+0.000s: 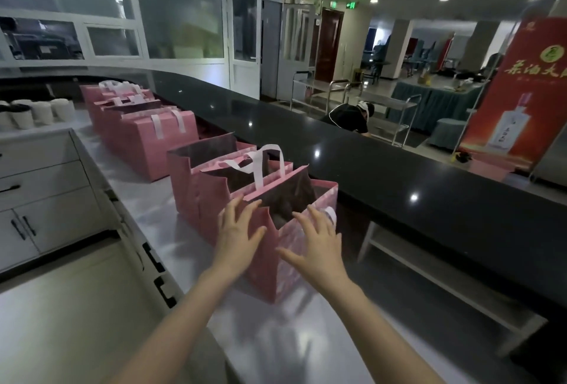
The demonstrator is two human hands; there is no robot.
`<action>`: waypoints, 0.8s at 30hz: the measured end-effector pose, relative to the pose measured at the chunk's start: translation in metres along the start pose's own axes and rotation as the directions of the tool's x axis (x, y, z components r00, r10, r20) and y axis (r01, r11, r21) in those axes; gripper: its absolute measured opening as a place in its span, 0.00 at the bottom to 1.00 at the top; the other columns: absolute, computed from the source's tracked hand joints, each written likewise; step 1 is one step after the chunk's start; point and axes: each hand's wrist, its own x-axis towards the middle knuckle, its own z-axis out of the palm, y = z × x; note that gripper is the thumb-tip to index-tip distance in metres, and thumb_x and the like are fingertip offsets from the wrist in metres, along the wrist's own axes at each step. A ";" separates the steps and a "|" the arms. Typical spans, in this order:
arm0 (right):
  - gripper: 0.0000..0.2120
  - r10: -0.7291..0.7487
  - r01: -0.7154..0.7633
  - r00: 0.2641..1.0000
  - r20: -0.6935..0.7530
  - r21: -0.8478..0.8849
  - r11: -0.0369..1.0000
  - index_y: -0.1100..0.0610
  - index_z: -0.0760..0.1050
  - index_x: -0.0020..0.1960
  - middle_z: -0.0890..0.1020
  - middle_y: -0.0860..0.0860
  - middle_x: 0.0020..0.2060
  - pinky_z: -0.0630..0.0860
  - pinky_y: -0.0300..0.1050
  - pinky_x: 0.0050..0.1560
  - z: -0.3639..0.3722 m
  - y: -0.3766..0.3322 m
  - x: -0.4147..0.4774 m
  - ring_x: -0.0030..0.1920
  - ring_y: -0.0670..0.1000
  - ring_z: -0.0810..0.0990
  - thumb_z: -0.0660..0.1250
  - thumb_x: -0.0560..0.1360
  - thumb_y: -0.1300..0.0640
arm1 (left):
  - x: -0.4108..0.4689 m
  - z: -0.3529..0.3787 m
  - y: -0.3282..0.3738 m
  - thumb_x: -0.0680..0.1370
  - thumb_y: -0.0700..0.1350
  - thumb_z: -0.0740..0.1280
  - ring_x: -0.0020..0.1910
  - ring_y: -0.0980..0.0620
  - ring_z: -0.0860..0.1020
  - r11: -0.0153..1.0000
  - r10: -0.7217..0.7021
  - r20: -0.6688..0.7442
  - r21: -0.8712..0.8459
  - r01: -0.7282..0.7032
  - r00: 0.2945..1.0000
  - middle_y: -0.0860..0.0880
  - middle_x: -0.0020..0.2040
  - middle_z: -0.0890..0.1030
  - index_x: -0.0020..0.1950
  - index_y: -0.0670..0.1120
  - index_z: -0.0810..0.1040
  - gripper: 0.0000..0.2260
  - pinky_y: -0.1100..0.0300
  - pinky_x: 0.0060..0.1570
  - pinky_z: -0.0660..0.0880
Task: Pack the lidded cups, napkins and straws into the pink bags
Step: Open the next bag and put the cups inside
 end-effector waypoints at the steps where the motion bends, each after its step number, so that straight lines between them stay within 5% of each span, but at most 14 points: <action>1: 0.36 0.005 -0.005 1.000 0.001 -0.040 0.999 0.41 0.61 0.71 0.53 0.45 0.76 0.48 0.65 0.72 0.006 -0.004 0.007 0.77 0.50 0.45 0.68 0.67 0.33 | 0.009 0.002 -0.007 0.76 0.47 0.70 0.71 0.43 0.58 0.999 0.025 0.022 0.036 -0.026 0.999 0.47 0.74 0.62 0.71 0.52 0.71 0.24 0.47 0.72 0.60; 5: 0.23 0.002 -0.006 0.999 -0.039 -0.097 0.995 0.46 0.74 0.60 0.63 0.46 0.73 0.48 0.65 0.72 0.022 -0.009 0.020 0.76 0.51 0.50 0.70 0.68 0.39 | 0.029 0.009 -0.024 0.76 0.47 0.70 0.70 0.43 0.61 0.990 0.125 0.064 0.064 -0.129 0.990 0.46 0.73 0.66 0.70 0.51 0.73 0.22 0.46 0.71 0.63; 9: 0.10 -0.056 0.047 0.977 -0.204 -0.049 0.998 0.55 0.79 0.45 0.78 0.50 0.54 0.60 0.64 0.68 0.021 -0.004 0.011 0.68 0.56 0.66 0.73 0.66 0.54 | 0.028 0.015 -0.027 0.76 0.48 0.71 0.65 0.44 0.67 0.982 0.184 0.001 0.045 -0.184 0.983 0.47 0.67 0.71 0.66 0.50 0.76 0.19 0.45 0.66 0.69; 14: 0.08 -0.074 0.060 0.954 -0.291 -0.056 0.997 0.57 0.78 0.41 0.77 0.51 0.44 0.69 0.67 0.59 0.009 0.010 -0.022 0.56 0.54 0.70 0.75 0.65 0.60 | 0.009 0.024 -0.011 0.77 0.48 0.69 0.64 0.49 0.71 0.971 0.167 0.002 -0.172 -0.164 0.986 0.49 0.67 0.67 0.71 0.51 0.71 0.23 0.49 0.63 0.73; 24: 0.08 -0.012 -0.023 0.923 -0.384 -0.086 0.996 0.54 0.79 0.42 0.75 0.48 0.43 0.72 0.66 0.57 -0.054 0.055 -0.141 0.53 0.49 0.69 0.76 0.66 0.58 | -0.076 0.041 0.079 0.77 0.61 0.60 0.60 0.65 0.65 0.921 0.188 0.026 -0.351 -0.167 0.982 0.54 0.65 0.67 0.74 0.55 0.64 0.27 0.70 0.56 0.64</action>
